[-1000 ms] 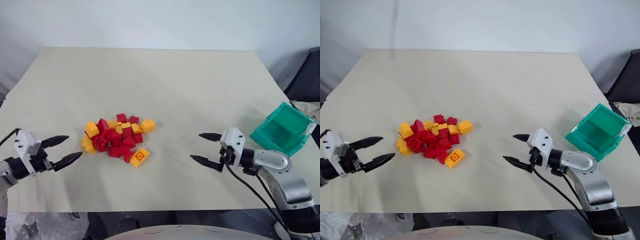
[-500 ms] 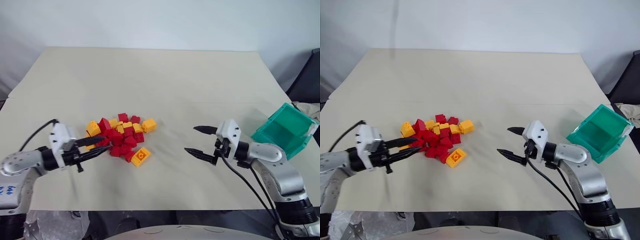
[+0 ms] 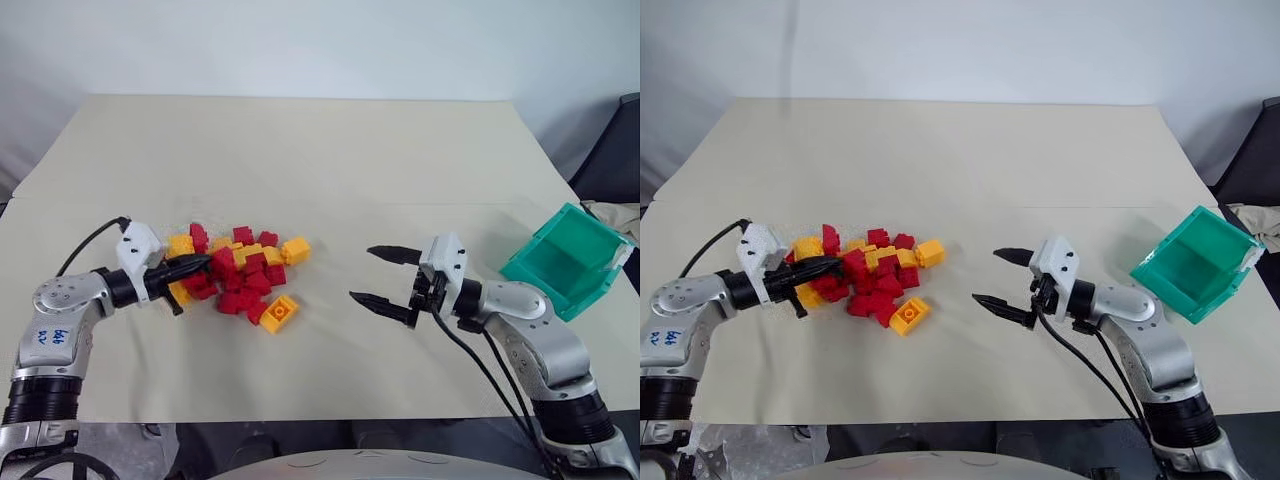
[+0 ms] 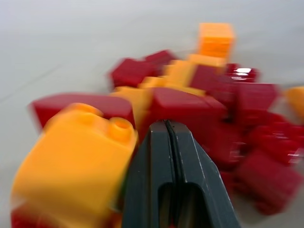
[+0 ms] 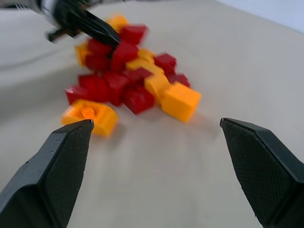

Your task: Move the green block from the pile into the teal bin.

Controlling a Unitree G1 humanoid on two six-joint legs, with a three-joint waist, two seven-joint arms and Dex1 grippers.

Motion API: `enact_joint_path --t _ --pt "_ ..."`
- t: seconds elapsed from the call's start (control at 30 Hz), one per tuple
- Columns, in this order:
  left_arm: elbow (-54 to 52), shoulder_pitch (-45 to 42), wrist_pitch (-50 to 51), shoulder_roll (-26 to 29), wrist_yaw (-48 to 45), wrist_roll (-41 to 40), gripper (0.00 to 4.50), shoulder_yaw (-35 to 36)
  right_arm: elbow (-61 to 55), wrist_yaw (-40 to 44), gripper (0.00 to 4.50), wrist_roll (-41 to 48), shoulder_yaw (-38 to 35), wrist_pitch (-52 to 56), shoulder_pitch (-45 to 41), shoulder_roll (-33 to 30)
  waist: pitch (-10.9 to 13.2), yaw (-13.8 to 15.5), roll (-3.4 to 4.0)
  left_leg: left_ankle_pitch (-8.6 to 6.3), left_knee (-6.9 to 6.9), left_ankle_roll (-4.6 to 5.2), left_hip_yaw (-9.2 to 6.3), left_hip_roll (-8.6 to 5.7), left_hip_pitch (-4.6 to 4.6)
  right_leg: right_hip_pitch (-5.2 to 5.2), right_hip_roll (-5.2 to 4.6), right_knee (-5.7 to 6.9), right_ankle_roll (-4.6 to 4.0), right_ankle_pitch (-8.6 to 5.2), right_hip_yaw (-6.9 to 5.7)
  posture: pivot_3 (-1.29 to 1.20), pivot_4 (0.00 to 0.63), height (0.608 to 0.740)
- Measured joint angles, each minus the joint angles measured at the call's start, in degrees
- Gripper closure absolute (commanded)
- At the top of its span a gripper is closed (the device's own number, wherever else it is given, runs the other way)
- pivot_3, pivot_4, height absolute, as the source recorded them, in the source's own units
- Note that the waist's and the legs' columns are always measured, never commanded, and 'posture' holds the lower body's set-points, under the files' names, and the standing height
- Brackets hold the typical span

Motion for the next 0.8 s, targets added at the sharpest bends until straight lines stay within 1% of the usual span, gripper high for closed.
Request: enact_joint_path --t 0.17,0.37,0.5,0.6,0.67,0.73,0.8 --pt "4.16 0.09 -1.83 2.04 2.53 1.31 4.48 2.84 0.77 1.35 0.0 0.51 0.94 0.0 -2.04 0.02 0.04 -0.23 0.06 0.0 0.02 0.0 0.01 0.01 0.09 -0.02 0.01 0.03 -0.04 -0.02 0.01 0.0 0.15 0.74" --pt "3.56 2.87 -0.06 2.66 3.55 0.33 4.48 7.18 2.82 2.19 0.0 0.44 1.26 -0.23 -4.22 0.24 0.04 -0.11 0.06 0.0 0.03 0.0 -0.01 0.03 0.02 -0.03 -0.04 0.05 -0.05 -0.03 -0.02 0.0 0.15 0.74" --pt "0.74 6.87 3.87 2.94 5.21 -1.77 4.48 11.29 3.88 2.46 0.0 0.41 1.4 -0.29 -4.55 0.4 0.05 -0.1 0.07 -0.01 0.03 0.01 -0.07 0.03 -0.15 -0.12 -0.13 0.09 -0.04 -0.02 -0.06 0.0 0.15 0.74" --pt "-4.42 12.13 9.35 2.9 8.42 -2.98 3.91 15.01 4.02 2.72 0.0 0.41 1.52 -0.95 -4.88 0.56 0.05 -0.2 0.07 -0.05 0.03 -0.01 -0.17 0.06 -0.21 -0.24 -0.21 0.09 -0.02 -0.01 0.0 0.0 0.15 0.74" --pt "-6.97 15.62 12.12 2.75 10.46 -3.4 3.31 17.5 4.07 2.82 0.0 0.41 1.54 -1.29 -4.9 0.57 0.05 -0.14 0.07 -0.05 0.03 0.0 -0.17 0.08 -0.32 -0.35 -0.22 0.09 -0.02 -0.01 -0.02 0.0 0.15 0.74" --pt "-8.21 17.15 13.45 2.18 11.34 -4.06 2.74 19.42 4.19 2.87 0.0 0.4 1.56 -1.31 -4.93 0.6 0.04 -0.1 0.07 -0.05 0.16 -0.01 -0.17 0.09 -0.6 -0.66 -0.24 0.12 -0.02 -0.01 -0.02 0.0 0.15 0.74" --pt "-10.13 20.4 15.38 1.82 11.41 -5.6 2.03 21.95 4.55 3.11 0.0 0.41 1.77 -1.34 -5.1 0.7 0.04 -0.09 0.06 -0.04 0.2 -0.02 -0.17 0.08 -0.67 -0.74 -0.24 0.13 -0.02 -0.01 -0.01 0.0 0.15 0.74"
